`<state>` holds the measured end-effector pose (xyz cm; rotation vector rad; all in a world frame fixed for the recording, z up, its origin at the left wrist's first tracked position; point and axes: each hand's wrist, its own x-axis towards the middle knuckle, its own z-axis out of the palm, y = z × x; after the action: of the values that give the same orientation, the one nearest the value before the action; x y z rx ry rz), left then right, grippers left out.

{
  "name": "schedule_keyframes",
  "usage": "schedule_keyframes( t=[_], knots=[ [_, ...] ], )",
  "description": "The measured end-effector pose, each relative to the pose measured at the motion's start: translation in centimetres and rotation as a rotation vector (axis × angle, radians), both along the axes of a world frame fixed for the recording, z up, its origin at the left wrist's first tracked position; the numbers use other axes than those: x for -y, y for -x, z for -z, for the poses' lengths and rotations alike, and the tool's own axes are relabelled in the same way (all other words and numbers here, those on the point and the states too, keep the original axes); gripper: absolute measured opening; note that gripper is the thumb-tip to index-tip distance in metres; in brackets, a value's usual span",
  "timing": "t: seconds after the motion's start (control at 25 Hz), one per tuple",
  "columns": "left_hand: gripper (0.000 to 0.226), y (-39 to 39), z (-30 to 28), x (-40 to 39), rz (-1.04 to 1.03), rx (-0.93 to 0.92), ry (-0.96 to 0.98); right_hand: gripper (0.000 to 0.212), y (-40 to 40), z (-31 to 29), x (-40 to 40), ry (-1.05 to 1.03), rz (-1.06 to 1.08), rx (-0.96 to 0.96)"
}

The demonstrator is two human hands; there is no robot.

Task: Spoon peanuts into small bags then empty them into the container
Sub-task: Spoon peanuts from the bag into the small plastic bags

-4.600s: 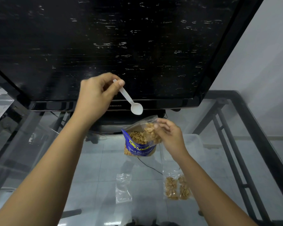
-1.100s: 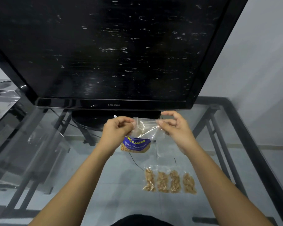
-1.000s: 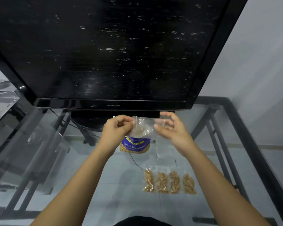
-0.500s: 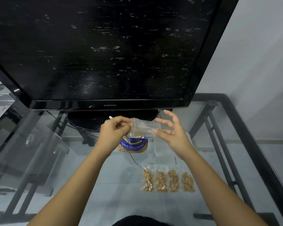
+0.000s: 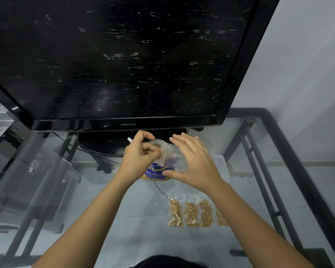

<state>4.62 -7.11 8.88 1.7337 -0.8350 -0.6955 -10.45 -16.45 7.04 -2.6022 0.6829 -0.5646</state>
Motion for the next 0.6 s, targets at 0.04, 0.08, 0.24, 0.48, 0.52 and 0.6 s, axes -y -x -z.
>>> schedule_keyframes(
  t=[0.04, 0.08, 0.24, 0.48, 0.52, 0.6],
  knots=[
    [0.029, 0.1, 0.0, 0.0, 0.009, 0.000, 0.002, 0.081, -0.4, 0.1, 0.0, 0.002, 0.012, 0.011],
    [0.030, 0.1, 0.0, 0.1, 0.013, -0.002, 0.003, 0.077, -0.6, 0.2, 0.0, -0.004, 0.026, 0.033],
    [0.033, -0.3, 0.4, 0.0, 0.058, -0.044, -0.014, 0.051, -0.9, 0.7, 0.1, -0.079, 0.018, 0.156],
    [0.008, -0.8, 1.9, -0.2, -0.022, 0.167, 0.038, 0.042, -0.5, 1.8, -0.4, -0.450, 0.087, 0.268],
    [0.009, -1.4, 2.3, 0.0, -0.184, 0.299, 0.069, 0.043, -0.4, 2.1, -0.3, -0.487, 0.122, 0.262],
    [0.017, -3.5, 3.2, 0.4, -0.431, 0.393, 0.008, 0.046, -0.3, 2.9, 0.1, -0.541, 0.189, 0.243]
  ],
)
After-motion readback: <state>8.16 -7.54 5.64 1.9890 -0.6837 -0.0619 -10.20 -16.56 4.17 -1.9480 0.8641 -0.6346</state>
